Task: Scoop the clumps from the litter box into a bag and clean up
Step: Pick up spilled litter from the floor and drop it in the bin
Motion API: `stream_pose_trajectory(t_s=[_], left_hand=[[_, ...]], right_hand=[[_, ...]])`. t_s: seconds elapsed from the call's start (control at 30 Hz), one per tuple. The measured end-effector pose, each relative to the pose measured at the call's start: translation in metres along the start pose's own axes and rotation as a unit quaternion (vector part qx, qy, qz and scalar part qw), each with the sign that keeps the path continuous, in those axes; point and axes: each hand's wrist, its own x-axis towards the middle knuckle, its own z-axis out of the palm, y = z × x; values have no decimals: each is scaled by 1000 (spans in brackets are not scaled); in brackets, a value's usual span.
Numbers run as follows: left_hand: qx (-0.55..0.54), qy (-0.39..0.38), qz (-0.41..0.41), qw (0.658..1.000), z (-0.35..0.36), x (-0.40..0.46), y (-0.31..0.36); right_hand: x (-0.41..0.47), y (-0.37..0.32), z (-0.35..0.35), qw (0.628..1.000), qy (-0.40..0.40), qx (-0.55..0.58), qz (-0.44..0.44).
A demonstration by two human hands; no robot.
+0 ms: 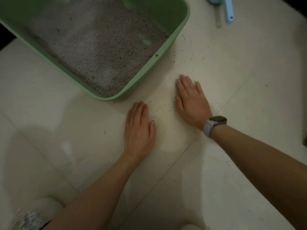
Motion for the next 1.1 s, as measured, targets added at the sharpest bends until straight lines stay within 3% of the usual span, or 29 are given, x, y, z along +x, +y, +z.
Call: stream_pose_trajectory(t_s=[0.2, 0.3, 0.43, 0.63, 0.87, 0.97, 1.03, 1.1], left_hand=[[-8, 45, -240, 970, -19, -4, -21], [-72, 49, -251, 964, -26, 13, -22], [-134, 89, -267, 950, -27, 26, -25], [28, -7, -206, 978, -19, 21, -37], [74, -24, -108, 991, -17, 2, -33], [63, -37, -27, 997, -15, -11, -31], [50, -45, 40, 997, -15, -21, -32], [35, -35, 57, 997, -17, -30, -36]], right_hand=[[71, -1, -14, 995, -10, 73, 66], [103, -3, -15, 986, 7, 128, 107], [125, -4, -10, 983, 6, 153, 99], [78, -24, 10, 994, 11, 106, -24], [4, -51, 20, 982, -18, 74, -175], [-20, -53, 22, 970, -39, 82, -224], [-32, -53, 20, 963, -43, 107, -242], [-32, -55, 15, 967, -28, 114, -225]])
